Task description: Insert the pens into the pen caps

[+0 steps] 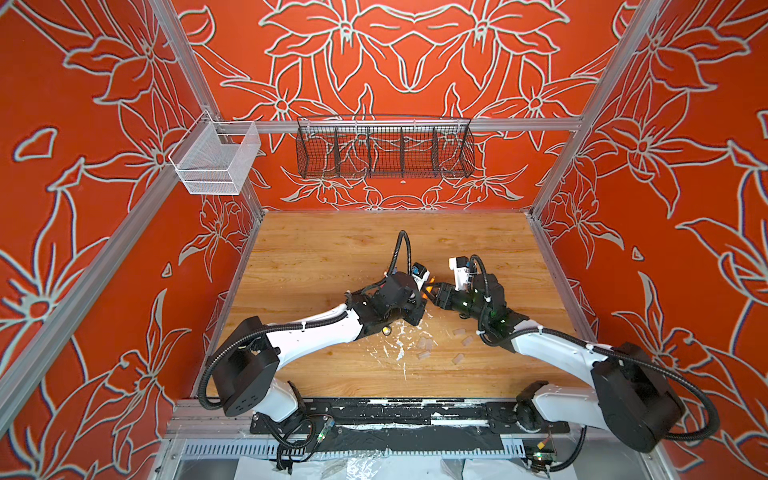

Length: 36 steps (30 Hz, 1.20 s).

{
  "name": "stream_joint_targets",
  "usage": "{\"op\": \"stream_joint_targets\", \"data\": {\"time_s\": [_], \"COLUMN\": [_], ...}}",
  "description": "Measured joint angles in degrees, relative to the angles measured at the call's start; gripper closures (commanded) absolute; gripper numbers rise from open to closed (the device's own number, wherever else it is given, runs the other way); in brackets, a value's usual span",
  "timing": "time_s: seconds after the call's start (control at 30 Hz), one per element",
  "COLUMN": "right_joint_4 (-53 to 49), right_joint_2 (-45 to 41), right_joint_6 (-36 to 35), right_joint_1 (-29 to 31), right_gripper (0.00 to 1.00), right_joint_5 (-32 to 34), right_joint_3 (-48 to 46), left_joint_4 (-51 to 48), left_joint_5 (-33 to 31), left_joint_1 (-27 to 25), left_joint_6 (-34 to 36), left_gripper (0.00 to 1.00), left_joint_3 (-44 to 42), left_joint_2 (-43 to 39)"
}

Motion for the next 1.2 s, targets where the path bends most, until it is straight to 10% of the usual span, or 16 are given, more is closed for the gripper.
{"op": "stream_joint_targets", "data": {"time_s": [0.2, 0.57, 1.2], "right_joint_4": [0.9, -2.14, -2.82], "right_joint_2": [1.16, -3.43, -3.63], "right_joint_6": [0.5, -0.28, -0.35], "right_joint_1": [0.72, 0.76, 0.61], "right_gripper": [0.8, 0.68, 0.88], "right_joint_5": [-0.5, 2.56, 4.7], "right_joint_3": [0.22, 0.2, 0.2], "left_joint_4": [-0.42, -0.37, -0.13], "left_joint_5": [0.28, 0.31, 0.5], "left_joint_1": [-0.48, -0.57, -0.83], "left_joint_6": [0.37, 0.74, 1.25], "left_gripper": [1.0, 1.0, 1.0], "left_joint_3": [0.0, 0.0, 0.0], "left_joint_2": [0.31, 0.33, 0.33]}}
